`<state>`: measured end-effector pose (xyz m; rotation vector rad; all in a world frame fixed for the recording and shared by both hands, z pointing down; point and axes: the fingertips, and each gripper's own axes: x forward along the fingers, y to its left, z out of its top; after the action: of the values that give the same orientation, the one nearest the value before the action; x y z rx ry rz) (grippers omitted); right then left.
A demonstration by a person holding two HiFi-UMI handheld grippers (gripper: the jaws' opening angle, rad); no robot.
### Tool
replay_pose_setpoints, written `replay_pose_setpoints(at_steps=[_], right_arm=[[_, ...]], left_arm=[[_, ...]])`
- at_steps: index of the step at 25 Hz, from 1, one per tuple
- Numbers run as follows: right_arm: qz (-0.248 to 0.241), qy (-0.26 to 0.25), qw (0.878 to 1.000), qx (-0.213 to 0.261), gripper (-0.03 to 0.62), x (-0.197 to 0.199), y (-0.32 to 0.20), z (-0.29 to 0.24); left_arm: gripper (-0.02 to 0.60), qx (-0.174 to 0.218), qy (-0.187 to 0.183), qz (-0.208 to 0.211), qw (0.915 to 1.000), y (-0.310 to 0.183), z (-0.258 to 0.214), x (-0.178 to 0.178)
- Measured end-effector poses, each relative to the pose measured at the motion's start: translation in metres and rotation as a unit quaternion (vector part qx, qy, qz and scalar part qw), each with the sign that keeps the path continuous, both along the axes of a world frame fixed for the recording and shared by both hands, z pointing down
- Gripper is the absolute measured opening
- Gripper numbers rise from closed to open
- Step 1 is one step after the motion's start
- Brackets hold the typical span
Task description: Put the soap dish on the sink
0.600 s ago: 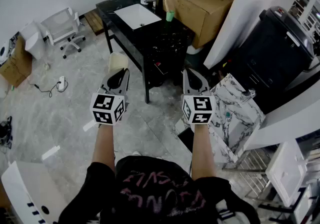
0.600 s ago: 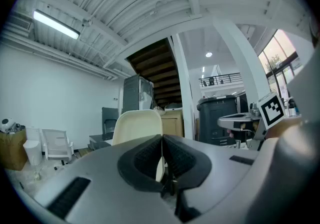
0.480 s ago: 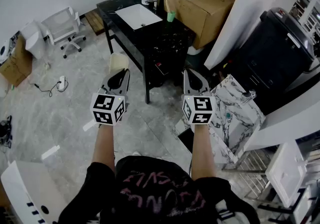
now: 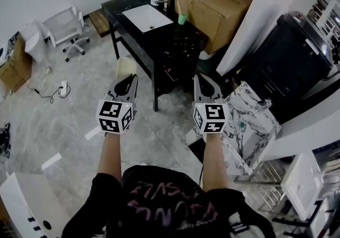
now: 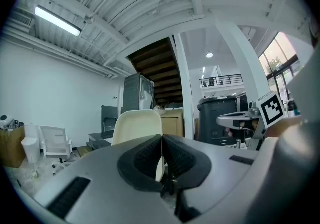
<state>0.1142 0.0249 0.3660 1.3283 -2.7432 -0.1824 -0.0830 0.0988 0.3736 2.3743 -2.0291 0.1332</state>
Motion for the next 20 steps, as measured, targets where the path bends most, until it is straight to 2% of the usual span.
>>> replay_pose_setpoints(at_steps=[9,20], right_arm=[[0.015,0.022,1.000,-0.001,0.005,-0.032,-0.002,0.002],[0.031,0.027,0.999,-0.007,0.006,-0.061,-0.014,0.014]], left_arm=[[0.020,0.001,0.008,0.024,0.9997,-0.006,0.000,-0.027],[0.020,-0.017,0.008,0.044,0.9988,-0.020,0.017,-0.058]])
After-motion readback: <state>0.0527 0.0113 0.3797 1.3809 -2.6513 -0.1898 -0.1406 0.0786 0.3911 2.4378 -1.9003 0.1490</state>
